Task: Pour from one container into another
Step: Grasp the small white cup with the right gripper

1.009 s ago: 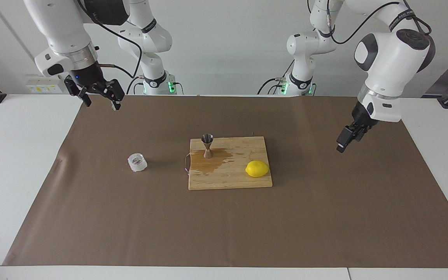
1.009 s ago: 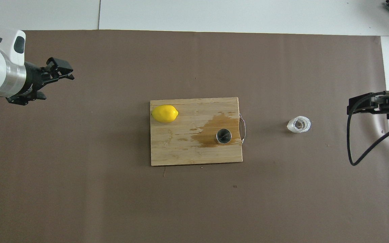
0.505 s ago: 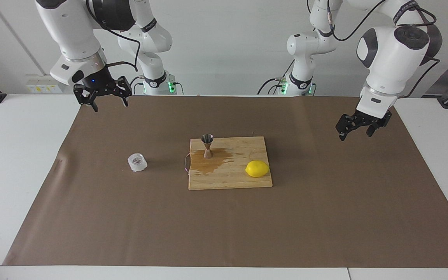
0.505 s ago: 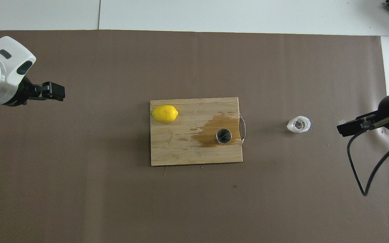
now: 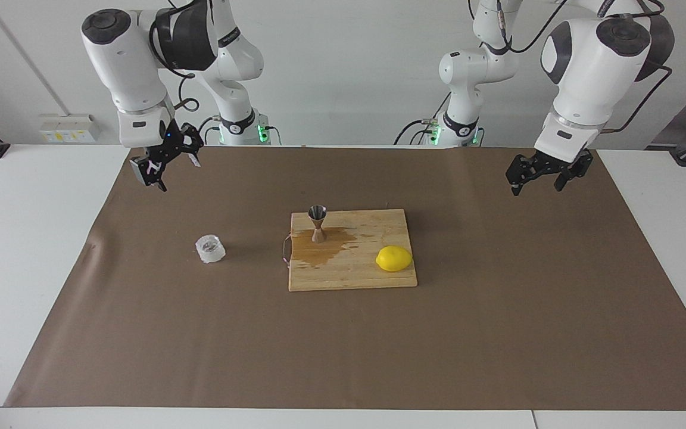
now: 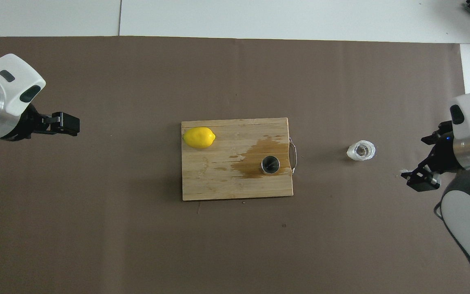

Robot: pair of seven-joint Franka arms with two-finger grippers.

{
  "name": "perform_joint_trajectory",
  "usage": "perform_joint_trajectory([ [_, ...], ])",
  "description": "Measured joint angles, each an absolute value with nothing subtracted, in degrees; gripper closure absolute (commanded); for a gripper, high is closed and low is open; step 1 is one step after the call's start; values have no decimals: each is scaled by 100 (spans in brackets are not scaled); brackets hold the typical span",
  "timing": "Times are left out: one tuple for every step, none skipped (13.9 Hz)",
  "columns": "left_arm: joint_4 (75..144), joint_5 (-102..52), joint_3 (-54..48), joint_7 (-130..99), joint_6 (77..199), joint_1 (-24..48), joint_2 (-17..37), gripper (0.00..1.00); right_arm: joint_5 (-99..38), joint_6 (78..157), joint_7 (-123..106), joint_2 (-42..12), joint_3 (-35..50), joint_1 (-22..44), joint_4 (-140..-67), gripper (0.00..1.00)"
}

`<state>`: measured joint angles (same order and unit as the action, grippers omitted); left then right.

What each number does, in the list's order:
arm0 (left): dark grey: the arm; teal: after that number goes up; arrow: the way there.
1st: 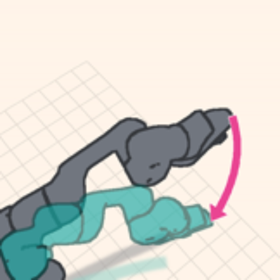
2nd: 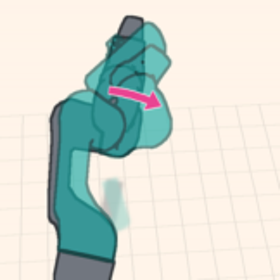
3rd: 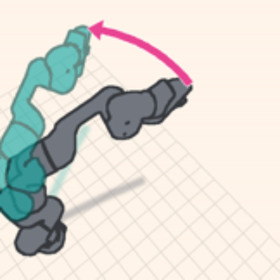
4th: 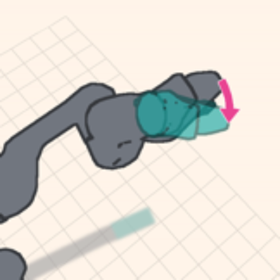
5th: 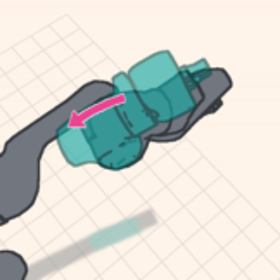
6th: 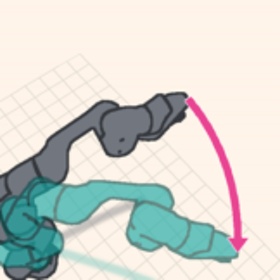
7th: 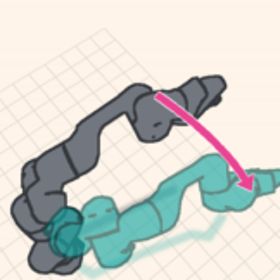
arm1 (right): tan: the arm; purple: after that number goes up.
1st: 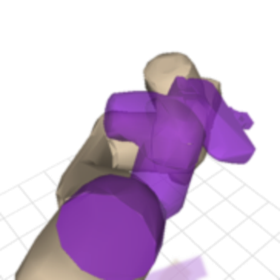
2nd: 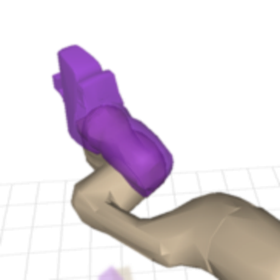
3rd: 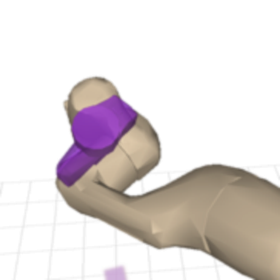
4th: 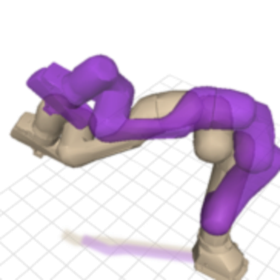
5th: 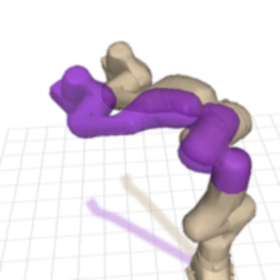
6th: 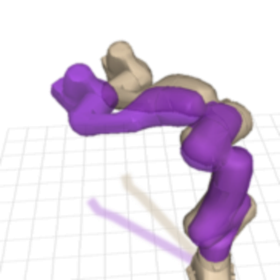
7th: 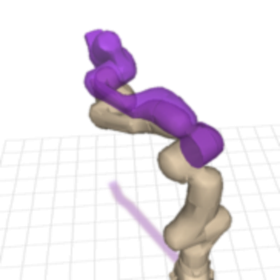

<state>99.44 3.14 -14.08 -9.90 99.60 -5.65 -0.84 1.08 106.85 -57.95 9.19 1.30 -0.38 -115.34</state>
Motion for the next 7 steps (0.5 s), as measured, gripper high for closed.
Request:
perform_joint_trajectory([
  [9946,211,-1383,-990,9953,-574,-84,0,52,10959,-6219,866,131,-37,-11693,0],
  [9946,152,-1368,-987,9938,-577,-84,0,-22,11234,-6618,786,135,-35,-11825,0],
  [9945,117,-1334,-984,9921,-568,-85,0,-97,11444,-6992,685,139,-34,-11924,0],
  [9940,97,-1236,-965,9902,-534,-89,0,-159,11597,-7381,568,140,-34,-12002,0],
  [9928,79,-1071,-887,9876,-441,-97,0,-233,11725,-7793,453,141,-34,-12063,0],
  [9903,70,-877,-739,9813,-313,-109,0,-357,11914,-8280,324,136,-39,-12126,0],
  [9844,59,-700,-560,9720,-185,-125,0,-528,12166,-8809,180,125,-46,-12193,0],
])
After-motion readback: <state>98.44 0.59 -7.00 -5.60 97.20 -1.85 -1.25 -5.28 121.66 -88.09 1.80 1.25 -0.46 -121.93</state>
